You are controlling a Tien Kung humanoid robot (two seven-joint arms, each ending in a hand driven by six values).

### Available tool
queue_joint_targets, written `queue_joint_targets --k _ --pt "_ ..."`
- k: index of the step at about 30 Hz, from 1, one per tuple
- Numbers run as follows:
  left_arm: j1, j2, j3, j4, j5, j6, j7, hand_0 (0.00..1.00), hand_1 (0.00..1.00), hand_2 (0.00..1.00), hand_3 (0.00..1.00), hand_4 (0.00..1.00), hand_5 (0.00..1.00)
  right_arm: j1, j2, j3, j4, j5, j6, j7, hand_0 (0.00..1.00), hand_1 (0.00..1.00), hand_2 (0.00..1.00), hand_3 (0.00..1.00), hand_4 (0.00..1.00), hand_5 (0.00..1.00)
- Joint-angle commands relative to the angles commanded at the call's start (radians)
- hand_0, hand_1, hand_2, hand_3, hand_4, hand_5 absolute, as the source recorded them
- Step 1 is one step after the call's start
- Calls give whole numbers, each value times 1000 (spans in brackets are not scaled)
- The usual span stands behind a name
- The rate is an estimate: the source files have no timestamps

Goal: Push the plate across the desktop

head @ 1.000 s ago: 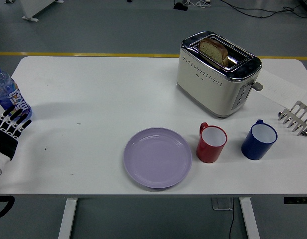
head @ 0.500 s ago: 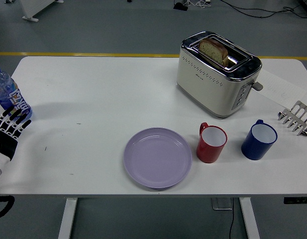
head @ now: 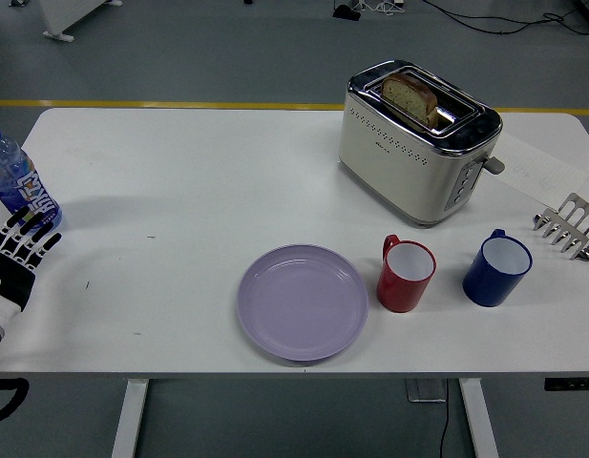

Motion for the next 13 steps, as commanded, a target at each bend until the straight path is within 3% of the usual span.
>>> queue_joint_targets --k 13 --pt "6 0 4 4 -6 2 -2 643 680 667 644 499 998 -9 0 6 2 -10 3 -4 570 532 613 594 103 570"
